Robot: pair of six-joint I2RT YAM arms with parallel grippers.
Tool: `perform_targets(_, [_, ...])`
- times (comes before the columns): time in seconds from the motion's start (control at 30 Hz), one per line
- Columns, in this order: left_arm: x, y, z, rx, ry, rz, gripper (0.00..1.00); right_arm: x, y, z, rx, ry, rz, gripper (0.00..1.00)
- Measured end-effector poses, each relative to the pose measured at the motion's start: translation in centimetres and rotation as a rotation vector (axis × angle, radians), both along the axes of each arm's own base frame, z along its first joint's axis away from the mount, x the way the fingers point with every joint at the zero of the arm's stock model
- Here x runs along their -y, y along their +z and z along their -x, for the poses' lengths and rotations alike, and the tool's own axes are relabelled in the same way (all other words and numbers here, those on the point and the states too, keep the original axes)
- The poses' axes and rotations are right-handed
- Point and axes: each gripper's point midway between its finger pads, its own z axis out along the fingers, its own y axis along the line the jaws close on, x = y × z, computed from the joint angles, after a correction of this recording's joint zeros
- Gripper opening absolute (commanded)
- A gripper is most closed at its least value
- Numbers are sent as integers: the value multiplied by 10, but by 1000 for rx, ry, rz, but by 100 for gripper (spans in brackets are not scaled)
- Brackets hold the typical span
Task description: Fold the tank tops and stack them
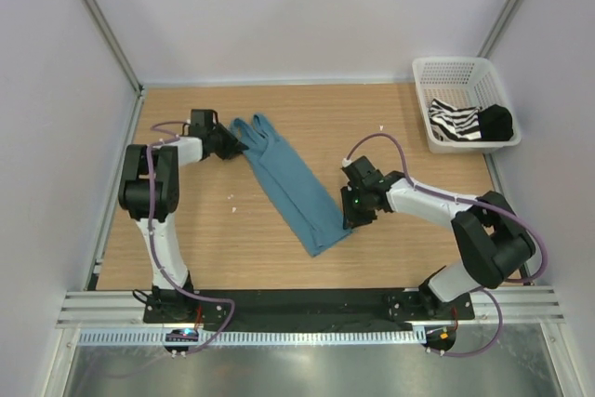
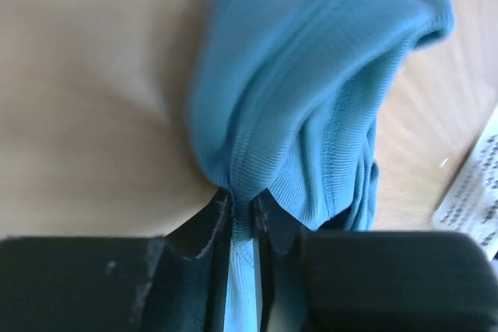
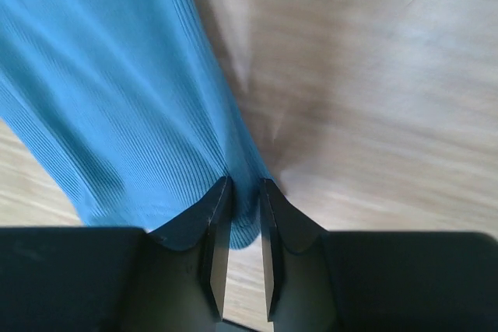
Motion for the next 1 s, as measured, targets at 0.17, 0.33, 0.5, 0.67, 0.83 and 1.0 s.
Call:
perform_targets(0.17, [31, 3, -67, 82, -43, 66, 15, -30, 0, 39, -30, 93, -38, 28])
perform_targets(0.33, [82, 20, -116, 162, -118, 113, 56, -60, 7, 76, -45, 170, -77, 47])
perform_targets(0.5, [110, 28, -107, 168, -164, 94, 86, -57, 21, 79, -20, 151, -88, 56])
perform_targets(0.67, [85, 51, -72, 139, -164, 20, 88, -55, 32, 71, 32, 133, -96, 57])
perform_targets(0.83, [51, 79, -9, 130, -144, -75, 83, -49, 35, 45, 63, 96, -34, 47])
perform_targets(1.0, [62, 113, 69, 205, -215, -134, 69, -54, 60, -21, 149, 10, -53, 46])
